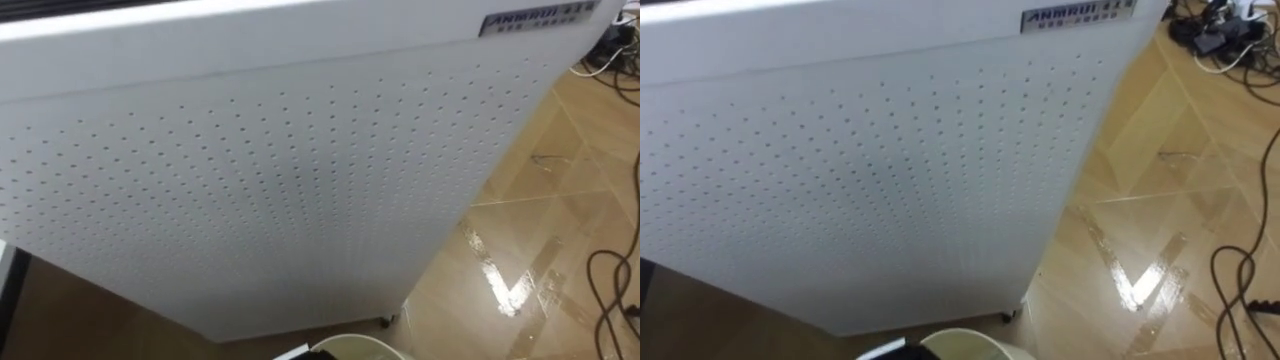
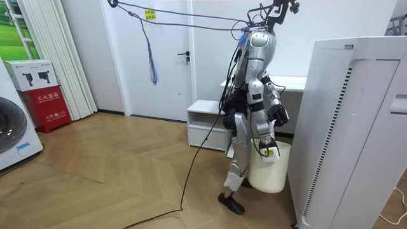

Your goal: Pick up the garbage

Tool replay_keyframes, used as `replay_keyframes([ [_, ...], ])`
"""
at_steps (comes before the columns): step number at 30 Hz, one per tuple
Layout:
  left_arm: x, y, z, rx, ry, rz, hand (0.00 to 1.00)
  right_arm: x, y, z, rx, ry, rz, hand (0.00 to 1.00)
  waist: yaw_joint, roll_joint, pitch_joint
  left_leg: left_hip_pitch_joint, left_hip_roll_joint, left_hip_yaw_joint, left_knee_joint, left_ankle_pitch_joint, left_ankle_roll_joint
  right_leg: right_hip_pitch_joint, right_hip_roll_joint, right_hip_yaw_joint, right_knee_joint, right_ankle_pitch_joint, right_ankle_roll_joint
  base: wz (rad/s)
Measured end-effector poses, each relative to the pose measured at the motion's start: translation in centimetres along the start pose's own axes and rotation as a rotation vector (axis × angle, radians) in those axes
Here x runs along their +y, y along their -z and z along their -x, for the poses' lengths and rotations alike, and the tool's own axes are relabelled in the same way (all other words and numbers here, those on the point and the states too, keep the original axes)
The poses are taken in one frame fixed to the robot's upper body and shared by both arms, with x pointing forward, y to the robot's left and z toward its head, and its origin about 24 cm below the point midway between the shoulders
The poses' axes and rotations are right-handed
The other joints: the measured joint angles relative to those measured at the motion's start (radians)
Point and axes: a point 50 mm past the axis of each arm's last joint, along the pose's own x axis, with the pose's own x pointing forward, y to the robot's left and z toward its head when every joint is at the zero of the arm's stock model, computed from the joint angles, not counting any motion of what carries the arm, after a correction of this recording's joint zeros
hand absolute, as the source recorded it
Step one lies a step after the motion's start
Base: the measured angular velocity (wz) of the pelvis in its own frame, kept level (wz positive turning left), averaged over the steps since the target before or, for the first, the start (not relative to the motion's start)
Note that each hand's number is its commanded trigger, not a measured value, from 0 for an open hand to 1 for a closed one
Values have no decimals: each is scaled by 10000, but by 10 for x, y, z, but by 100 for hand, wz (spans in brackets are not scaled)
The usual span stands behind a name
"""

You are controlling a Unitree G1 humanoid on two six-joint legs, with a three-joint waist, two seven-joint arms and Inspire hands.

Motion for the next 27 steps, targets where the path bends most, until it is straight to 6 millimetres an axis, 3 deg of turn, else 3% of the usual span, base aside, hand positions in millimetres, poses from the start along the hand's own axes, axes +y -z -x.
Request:
replay_keyframes([
  [1, 0, 1, 0, 56, -25, 21, 100, 0, -1, 0, -42, 11, 8, 100, 0, -7, 4, -46, -16, 7, 9, 4, 2, -77, -28, 42, 57, -31, -1, 0],
  [4, 3, 5, 0, 240, -128, 90, 0, -1, -1, 0, -60, 57, -32, 100, 1, -44, 40, -93, -31, 6, 54, 22, 5, -158, -49, 53, 78, -48, 0, 0],
  [11, 13, 4, -1, 443, -497, -300, 0, -2, -5, -1, -129, 208, -188, 100, 29, -92, 72, -104, -43, 14, 10, 23, 5, -179, -55, 62, 74, -58, 6, 0],
  [27, 11, 15, -1, 1090, -401, -776, 0, -2, 0, -1, -95, 305, -519, 100, 1, -89, 72, -98, -47, -37, 48, 23, 4, -142, -59, -20, 73, -57, 6, 0],
])
